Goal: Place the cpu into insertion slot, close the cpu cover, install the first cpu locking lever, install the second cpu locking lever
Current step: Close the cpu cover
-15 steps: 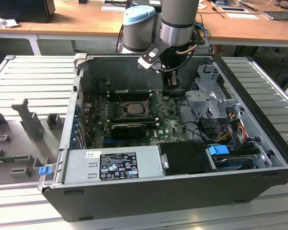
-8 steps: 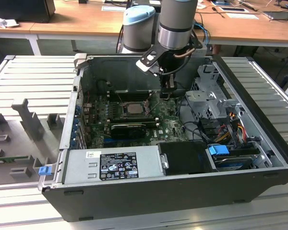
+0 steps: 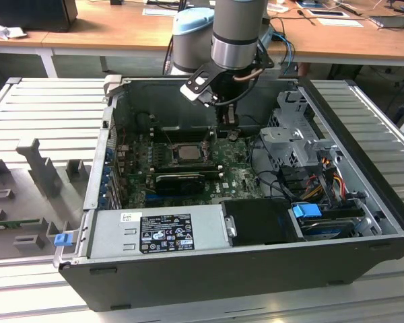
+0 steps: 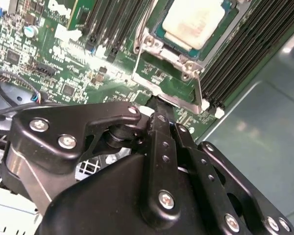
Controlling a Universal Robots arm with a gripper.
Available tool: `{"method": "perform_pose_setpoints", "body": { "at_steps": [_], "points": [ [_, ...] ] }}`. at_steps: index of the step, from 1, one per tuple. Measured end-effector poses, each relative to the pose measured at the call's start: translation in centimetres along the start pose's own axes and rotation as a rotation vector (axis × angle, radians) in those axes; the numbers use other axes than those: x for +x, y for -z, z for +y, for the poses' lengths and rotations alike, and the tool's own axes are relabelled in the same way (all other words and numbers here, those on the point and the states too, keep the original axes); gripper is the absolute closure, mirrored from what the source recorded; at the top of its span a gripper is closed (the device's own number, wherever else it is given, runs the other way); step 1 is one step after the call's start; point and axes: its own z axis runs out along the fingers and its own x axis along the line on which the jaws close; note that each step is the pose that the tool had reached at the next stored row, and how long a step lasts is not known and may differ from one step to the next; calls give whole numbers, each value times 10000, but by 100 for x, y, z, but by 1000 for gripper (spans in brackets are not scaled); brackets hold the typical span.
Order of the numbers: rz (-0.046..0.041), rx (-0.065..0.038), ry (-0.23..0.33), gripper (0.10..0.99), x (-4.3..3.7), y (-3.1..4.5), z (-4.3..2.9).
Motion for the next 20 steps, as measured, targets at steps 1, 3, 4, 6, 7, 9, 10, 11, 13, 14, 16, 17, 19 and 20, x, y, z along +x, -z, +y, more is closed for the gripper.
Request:
{"method": "perform_pose_setpoints", "body": {
  "at_steps": [1, 3, 4, 6, 7, 9, 10, 11, 13, 14, 16, 17, 19, 20],
  "points": [
    [-1, 0, -2, 980, 0, -2, -30],
    [-3, 0, 1, 980, 0, -4, -75],
    [-2, 0, 0, 980, 0, -7, -107],
    [-3, 1, -1, 980, 0, -14, -219],
    [1, -1, 0, 980, 0, -21, -263],
    [-2, 0, -1, 980, -1, -85, -301],
    [-2, 1, 0, 980, -2, -105, -308],
    [-2, 1, 1, 980, -2, -138, -319],
    [13, 1, 11, 980, -3, -181, -346],
    [14, 2, 12, 980, -4, -188, -362],
    [14, 3, 18, 980, -4, -195, -384],
    [15, 3, 18, 980, -3, -197, -429],
    [16, 3, 20, 980, -3, -196, -478],
    [15, 3, 20, 980, -3, -195, -496]
  ]
}}
